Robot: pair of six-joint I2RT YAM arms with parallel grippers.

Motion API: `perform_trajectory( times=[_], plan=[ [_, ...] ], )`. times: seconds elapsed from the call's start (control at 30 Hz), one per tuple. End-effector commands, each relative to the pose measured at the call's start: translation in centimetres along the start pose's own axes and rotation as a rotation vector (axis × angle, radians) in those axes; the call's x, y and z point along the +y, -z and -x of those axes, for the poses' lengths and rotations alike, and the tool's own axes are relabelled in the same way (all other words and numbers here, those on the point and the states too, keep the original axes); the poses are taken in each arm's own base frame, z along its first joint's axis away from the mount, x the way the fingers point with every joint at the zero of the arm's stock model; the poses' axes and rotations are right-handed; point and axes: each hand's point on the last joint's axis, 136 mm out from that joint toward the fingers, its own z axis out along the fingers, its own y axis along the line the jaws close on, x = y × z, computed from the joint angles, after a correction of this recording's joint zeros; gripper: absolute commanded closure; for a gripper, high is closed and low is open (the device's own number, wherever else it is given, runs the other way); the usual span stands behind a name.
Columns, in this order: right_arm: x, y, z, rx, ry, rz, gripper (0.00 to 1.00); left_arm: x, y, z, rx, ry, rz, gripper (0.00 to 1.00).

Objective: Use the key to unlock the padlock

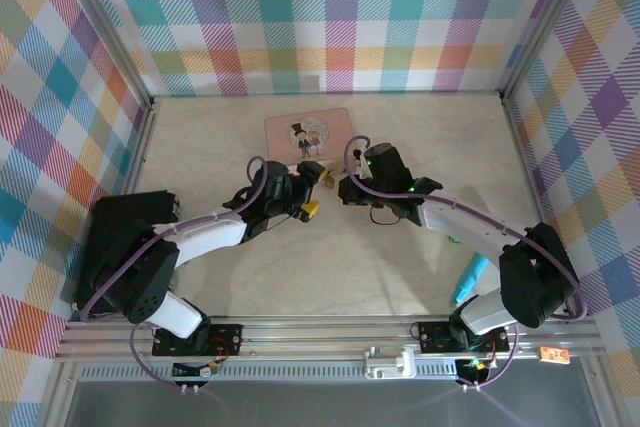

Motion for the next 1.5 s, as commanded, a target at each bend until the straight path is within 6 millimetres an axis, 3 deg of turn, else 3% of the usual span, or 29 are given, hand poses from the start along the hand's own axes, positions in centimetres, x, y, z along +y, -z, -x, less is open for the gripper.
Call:
perform_trajectory(
  times=[0.0,0.23,0.33,0.67,0.87,0.97,1.17,1.3,1.4,1.47],
  plan=[
    [1.9,-0.4,1.0,-0.022,0.051,0.102,1.00,-1.8,-0.8,-1.6,0.066,0.185,-0.066,0.12],
    [3.2,-0.8,0.8,-0.012,0.069,0.183,1.00,-1.4,-2.1,-2.6,0.110,0.298,-0.102,0.20],
    [3.1,-0.9,0.5,-0.008,0.060,0.188,1.00,-2.0,-1.7,-2.1,0.083,0.298,-0.137,0.25],
    [2.2,-0.3,-0.1,-0.015,0.054,0.161,1.00,-0.7,-1.7,-1.4,0.041,0.300,-0.112,0.42],
    [2.1,0.2,-0.1,-0.027,0.060,0.150,1.00,-0.3,-2.0,-1.2,0.034,0.297,-0.103,0.63],
    [2.2,0.3,0.0,-0.031,0.062,0.152,1.00,-0.2,-2.1,-1.1,0.031,0.295,-0.103,0.68],
    [2.4,0.5,0.3,-0.038,0.069,0.153,1.00,-0.2,-2.1,-1.1,0.029,0.269,-0.102,0.98],
    [2.6,1.2,0.7,-0.058,0.072,0.153,1.00,-0.6,-1.9,-0.9,0.020,0.222,-0.118,1.00],
    [2.5,2.1,1.2,-0.071,0.072,0.142,0.82,-2.3,-1.3,-0.6,-0.006,0.078,-0.155,1.00],
    [2.4,2.9,1.4,-0.081,0.068,0.135,0.66,-4.1,-0.4,-0.2,-0.042,-0.116,-0.185,1.00]
  ],
)
